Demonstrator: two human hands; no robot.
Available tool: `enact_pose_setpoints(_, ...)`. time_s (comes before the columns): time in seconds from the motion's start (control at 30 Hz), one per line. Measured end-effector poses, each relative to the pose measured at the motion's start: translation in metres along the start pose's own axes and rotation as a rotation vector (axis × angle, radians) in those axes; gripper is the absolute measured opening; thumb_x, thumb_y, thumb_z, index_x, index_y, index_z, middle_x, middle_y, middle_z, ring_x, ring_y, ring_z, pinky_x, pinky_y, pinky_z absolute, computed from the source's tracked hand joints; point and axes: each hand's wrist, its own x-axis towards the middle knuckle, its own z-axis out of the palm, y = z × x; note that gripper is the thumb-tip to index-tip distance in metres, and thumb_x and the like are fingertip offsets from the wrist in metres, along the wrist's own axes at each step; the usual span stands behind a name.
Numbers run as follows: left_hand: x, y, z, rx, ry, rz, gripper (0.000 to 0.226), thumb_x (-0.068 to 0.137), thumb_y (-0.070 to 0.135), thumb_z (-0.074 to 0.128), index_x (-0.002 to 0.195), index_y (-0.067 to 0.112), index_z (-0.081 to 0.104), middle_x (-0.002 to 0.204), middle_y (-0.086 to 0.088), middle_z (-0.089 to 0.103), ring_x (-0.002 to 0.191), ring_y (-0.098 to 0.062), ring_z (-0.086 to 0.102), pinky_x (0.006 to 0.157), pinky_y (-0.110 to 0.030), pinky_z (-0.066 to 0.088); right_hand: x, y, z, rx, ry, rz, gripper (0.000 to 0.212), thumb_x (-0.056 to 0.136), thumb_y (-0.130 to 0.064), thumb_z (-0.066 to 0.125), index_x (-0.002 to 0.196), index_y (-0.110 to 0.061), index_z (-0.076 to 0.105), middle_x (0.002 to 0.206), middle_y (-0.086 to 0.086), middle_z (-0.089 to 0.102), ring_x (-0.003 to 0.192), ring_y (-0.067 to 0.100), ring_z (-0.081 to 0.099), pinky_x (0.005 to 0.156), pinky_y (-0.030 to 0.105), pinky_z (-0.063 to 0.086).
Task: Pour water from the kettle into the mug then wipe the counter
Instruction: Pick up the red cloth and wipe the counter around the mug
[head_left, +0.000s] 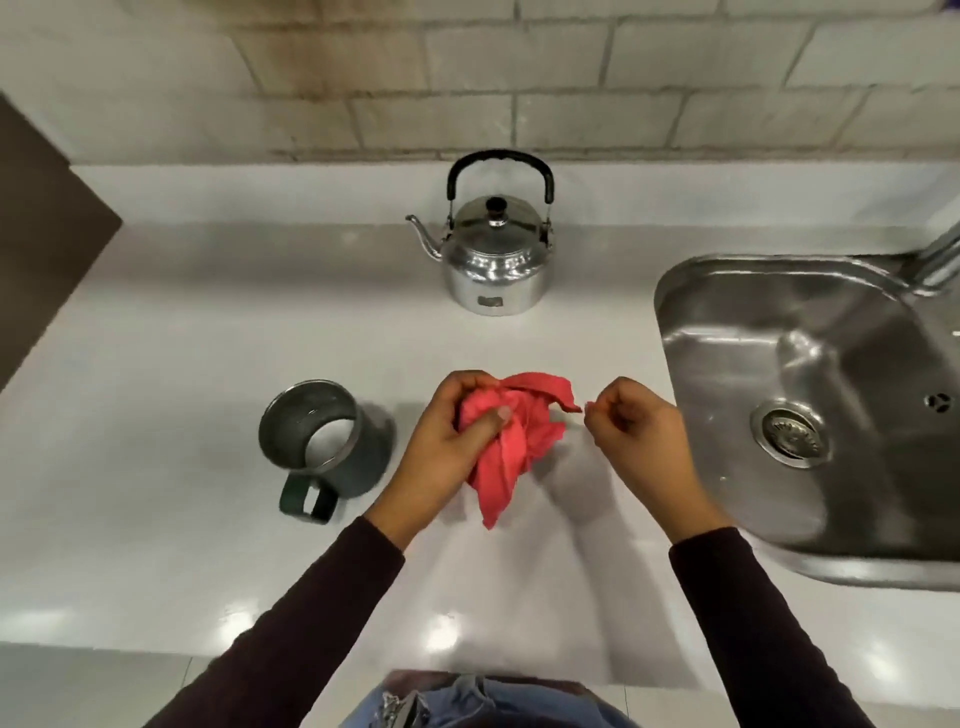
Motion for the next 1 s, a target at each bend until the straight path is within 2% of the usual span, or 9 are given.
enact_pose_setpoints(0.1, -0.041, 0.014, -0.042, -0.113, 0.134, -0.014, 0.019, 0.076, 0.025, 0.058, 0.086, 0.04, 0.064, 0.089, 0.022, 0.069, 0.085, 0.001, 0.065, 0.071, -0.012, 0.051, -0.006, -0.003, 0.022, -0.027, -0.102, 0.018, 0.024, 0.076, -0.008, 0.062, 0.059, -0.017, 0.047, 0.052, 0.007, 0.05, 0.051, 0.02, 0.045, 0.054, 0.03, 0.04)
enact_pose_setpoints(0.23, -0.081, 0.032, -0.107, -0.264, 0.343, 0.006, 0.021, 0.081, 0.03, 0.049, 0.088, 0.029, 0.068, 0.089, 0.008, 0.073, 0.078, -0.011, 0.069, 0.067, -0.024, 0.055, -0.016, -0.022, 0.074, 0.032, -0.288, 0.028, 0.024, 0.076, -0.009, 0.063, 0.06, -0.016, 0.047, 0.051, -0.001, 0.047, 0.051, 0.015, 0.042, 0.055, 0.026, 0.037)
enact_pose_setpoints(0.4, -0.114, 0.035, -0.172, -0.265, 0.644, 0.047, 0.031, 0.091, 0.031, 0.041, 0.076, 0.035, 0.068, 0.073, 0.008, 0.072, 0.065, -0.012, 0.064, 0.064, -0.031, 0.05, -0.036, -0.05, 0.132, -0.003, -0.577, -0.052, 0.03, 0.079, -0.036, 0.067, 0.057, -0.017, 0.059, 0.053, -0.002, 0.061, 0.049, 0.007, 0.053, 0.053, 0.016, 0.042)
enact_pose_setpoints(0.5, -0.123, 0.028, -0.2, -0.221, 0.775, 0.053, 0.022, 0.087, 0.033, 0.042, 0.084, 0.028, 0.063, 0.088, -0.003, 0.075, 0.068, -0.016, 0.063, 0.066, -0.03, 0.05, -0.054, -0.055, 0.159, -0.043, -0.689, -0.056, 0.027, 0.078, -0.046, 0.065, 0.068, -0.021, 0.071, 0.068, -0.001, 0.072, 0.068, 0.013, 0.065, 0.063, 0.025, 0.048)
enact_pose_setpoints(0.67, -0.111, -0.003, -0.212, -0.139, 0.77, 0.098, 0.014, 0.096, 0.01, 0.043, 0.109, 0.012, 0.049, 0.119, -0.007, 0.065, 0.091, -0.015, 0.074, 0.069, -0.025, 0.059, -0.078, -0.064, 0.188, 0.035, -0.711, -0.118, 0.011, 0.085, -0.03, 0.063, 0.089, -0.024, 0.072, 0.084, -0.043, 0.063, 0.088, -0.017, 0.057, 0.076, 0.0, 0.039)
enact_pose_setpoints(0.73, -0.101, -0.022, -0.21, 0.079, 0.723, 0.048, 0.021, 0.093, 0.003, 0.051, 0.113, 0.009, 0.051, 0.122, -0.009, 0.061, 0.1, -0.015, 0.07, 0.083, -0.03, 0.058, -0.085, -0.067, 0.194, 0.083, -0.694, -0.068, 0.01, 0.087, -0.03, 0.06, 0.088, -0.029, 0.07, 0.088, -0.036, 0.065, 0.092, -0.012, 0.057, 0.08, 0.002, 0.039)
enact_pose_setpoints(0.83, -0.095, -0.06, -0.211, 0.679, 0.722, -0.203, 0.047, 0.09, 0.027, 0.058, 0.133, 0.015, 0.046, 0.146, -0.012, 0.043, 0.129, -0.032, 0.045, 0.109, -0.043, 0.033, -0.092, -0.068, 0.199, 0.2, -0.694, 0.139, 0.017, 0.089, -0.033, 0.057, 0.102, -0.037, 0.068, 0.11, -0.016, 0.068, 0.109, 0.001, 0.058, 0.095, 0.018, 0.041)
enact_pose_setpoints(0.93, -0.096, -0.078, -0.214, 0.807, 0.736, -0.164, 0.058, 0.086, 0.039, 0.052, 0.14, 0.021, 0.039, 0.157, -0.009, 0.026, 0.135, -0.035, 0.029, 0.109, -0.045, 0.027, -0.098, -0.073, 0.204, 0.301, -0.72, 0.228, 0.028, 0.086, -0.049, 0.054, 0.105, -0.035, 0.07, 0.113, -0.015, 0.07, 0.111, -0.004, 0.058, 0.09, 0.009, 0.04)
enact_pose_setpoints(1.0, -0.092, -0.088, -0.218, 0.857, 0.669, -0.153, 0.064, 0.084, 0.044, 0.05, 0.142, 0.022, 0.036, 0.158, -0.009, 0.024, 0.14, -0.033, 0.023, 0.114, -0.045, 0.023, -0.097, -0.08, 0.21, 0.361, -0.728, 0.296, 0.035, 0.084, -0.057, 0.05, 0.101, -0.034, 0.07, 0.109, -0.018, 0.071, 0.108, -0.005, 0.059, 0.092, 0.014, 0.041)
